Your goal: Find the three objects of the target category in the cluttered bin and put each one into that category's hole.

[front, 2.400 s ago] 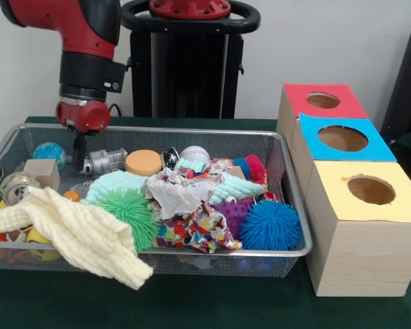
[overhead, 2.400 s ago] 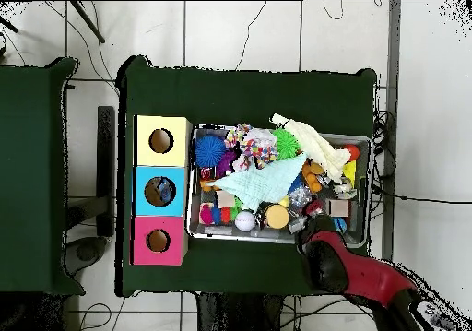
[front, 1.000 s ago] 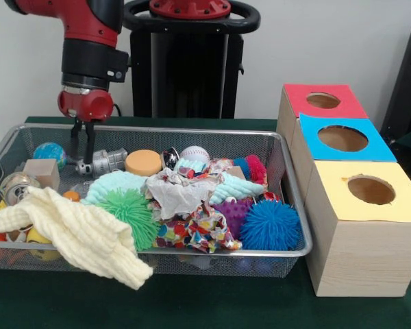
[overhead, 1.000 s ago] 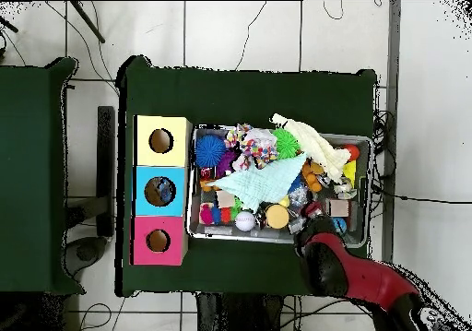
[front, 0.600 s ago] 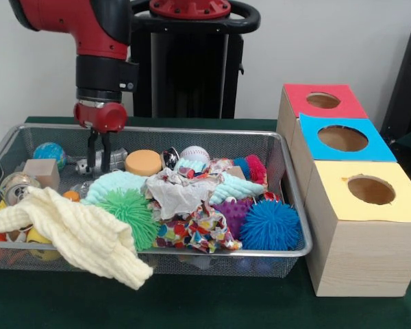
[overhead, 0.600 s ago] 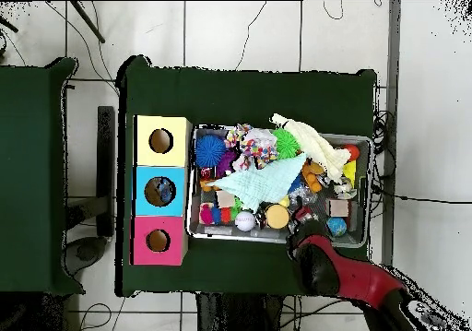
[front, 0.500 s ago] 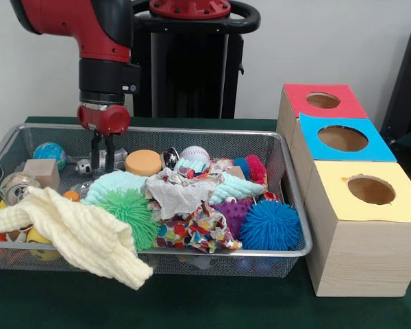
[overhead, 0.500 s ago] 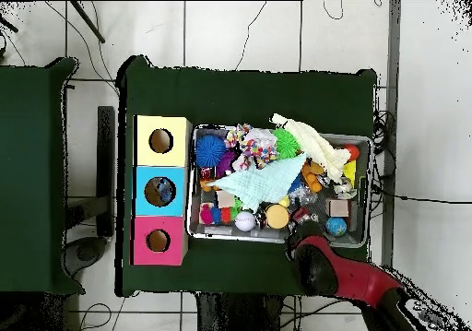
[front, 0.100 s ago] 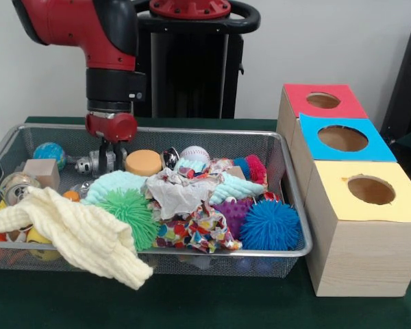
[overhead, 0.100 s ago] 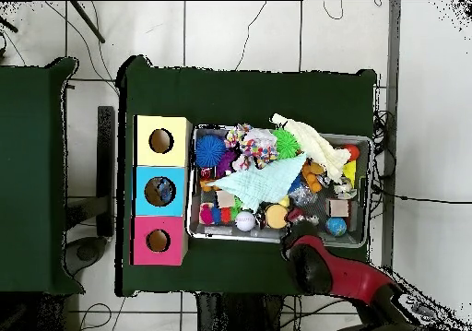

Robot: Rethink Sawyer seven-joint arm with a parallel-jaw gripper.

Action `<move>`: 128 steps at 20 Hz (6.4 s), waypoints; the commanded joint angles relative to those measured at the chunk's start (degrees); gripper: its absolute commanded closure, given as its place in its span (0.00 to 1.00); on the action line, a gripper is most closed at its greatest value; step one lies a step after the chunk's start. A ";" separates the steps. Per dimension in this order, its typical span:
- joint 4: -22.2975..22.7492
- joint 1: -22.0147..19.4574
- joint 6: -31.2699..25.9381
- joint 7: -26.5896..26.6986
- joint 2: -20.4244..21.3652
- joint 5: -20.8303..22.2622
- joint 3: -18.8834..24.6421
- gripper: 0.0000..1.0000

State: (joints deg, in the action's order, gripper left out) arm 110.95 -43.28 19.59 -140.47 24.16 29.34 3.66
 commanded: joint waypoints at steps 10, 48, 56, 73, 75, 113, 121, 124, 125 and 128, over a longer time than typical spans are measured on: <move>-7.80 -0.50 3.66 -5.12 -5.13 -0.08 4.50 0.00; -5.84 3.70 4.54 -4.45 0.78 -2.76 -0.15 1.00; -4.02 4.46 2.26 -4.72 4.12 -3.28 -0.80 1.00; -2.09 4.84 -0.17 -5.56 6.88 -3.48 -0.83 1.00; -1.90 4.83 -0.47 -5.61 7.21 -3.47 -0.80 1.00; 5.86 8.41 -2.77 -6.83 14.70 -8.00 -3.63 1.00; 6.66 8.13 -5.25 -6.87 16.59 -8.66 -2.73 1.00; 6.77 8.78 -5.51 -7.00 16.93 -9.24 -3.14 1.00; 6.79 9.07 -5.58 -7.06 17.03 -9.50 -3.34 1.00; 7.01 9.64 -6.24 -7.07 17.52 -10.12 -3.64 1.00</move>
State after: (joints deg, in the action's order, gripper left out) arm 115.94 -34.79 19.22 -140.47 40.64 22.88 -1.36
